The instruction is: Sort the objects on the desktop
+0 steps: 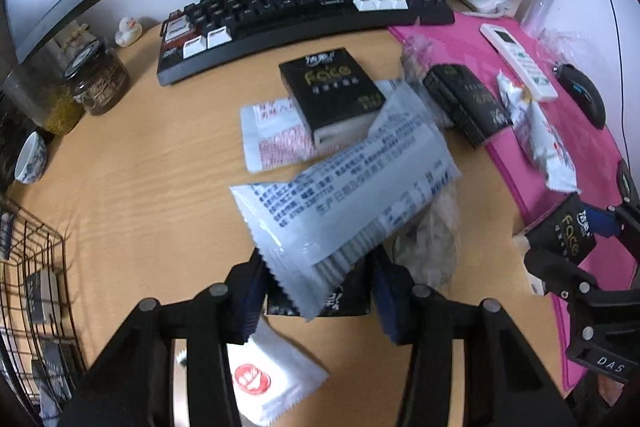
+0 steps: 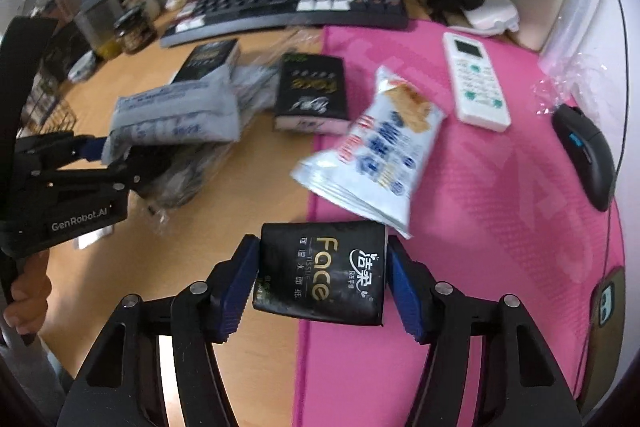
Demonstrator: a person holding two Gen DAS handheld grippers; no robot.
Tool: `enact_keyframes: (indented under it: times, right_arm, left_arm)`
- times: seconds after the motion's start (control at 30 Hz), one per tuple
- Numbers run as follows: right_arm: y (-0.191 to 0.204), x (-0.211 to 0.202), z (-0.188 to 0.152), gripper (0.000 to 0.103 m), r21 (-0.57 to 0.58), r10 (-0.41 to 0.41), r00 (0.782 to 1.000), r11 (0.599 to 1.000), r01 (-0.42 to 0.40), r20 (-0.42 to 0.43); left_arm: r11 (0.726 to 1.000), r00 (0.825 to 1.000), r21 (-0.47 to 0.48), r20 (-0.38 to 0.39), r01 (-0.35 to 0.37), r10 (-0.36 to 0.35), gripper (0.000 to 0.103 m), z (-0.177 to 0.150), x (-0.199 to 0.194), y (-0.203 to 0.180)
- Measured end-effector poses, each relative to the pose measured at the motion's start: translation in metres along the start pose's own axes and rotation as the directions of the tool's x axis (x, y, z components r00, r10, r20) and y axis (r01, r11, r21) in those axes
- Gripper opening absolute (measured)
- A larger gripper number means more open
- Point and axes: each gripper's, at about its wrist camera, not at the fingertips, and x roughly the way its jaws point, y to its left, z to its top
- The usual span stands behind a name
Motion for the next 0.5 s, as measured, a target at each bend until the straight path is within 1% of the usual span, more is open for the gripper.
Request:
enact_keyframes:
  times: [0.13,0.33,0.5]
  right_arm:
    - [0.004,-0.007,-0.012,0.062,-0.015,0.004,1.0,1.0,-0.004,-0.009]
    - [0.003,-0.018,-0.036,0.062,-0.006,0.028,0.999,1.0,-0.028,-0.029]
    - [0.004,-0.025,-0.049,0.063,-0.002,0.021,0.999,1.0,-0.021,-0.03]
  left_arm:
    - [1.0,1.0,0.004,-0.016,-0.007,0.007,0.052,-0.018,-0.009,-0.003]
    - [1.0,0.999,-0.009,-0.034,-0.003,0.003,0.052,-0.056,-0.027,-0.006]
    - [1.0,0.999,-0.019,-0.034,0.006,-0.007,0.053,-0.082,-0.043,-0.009]
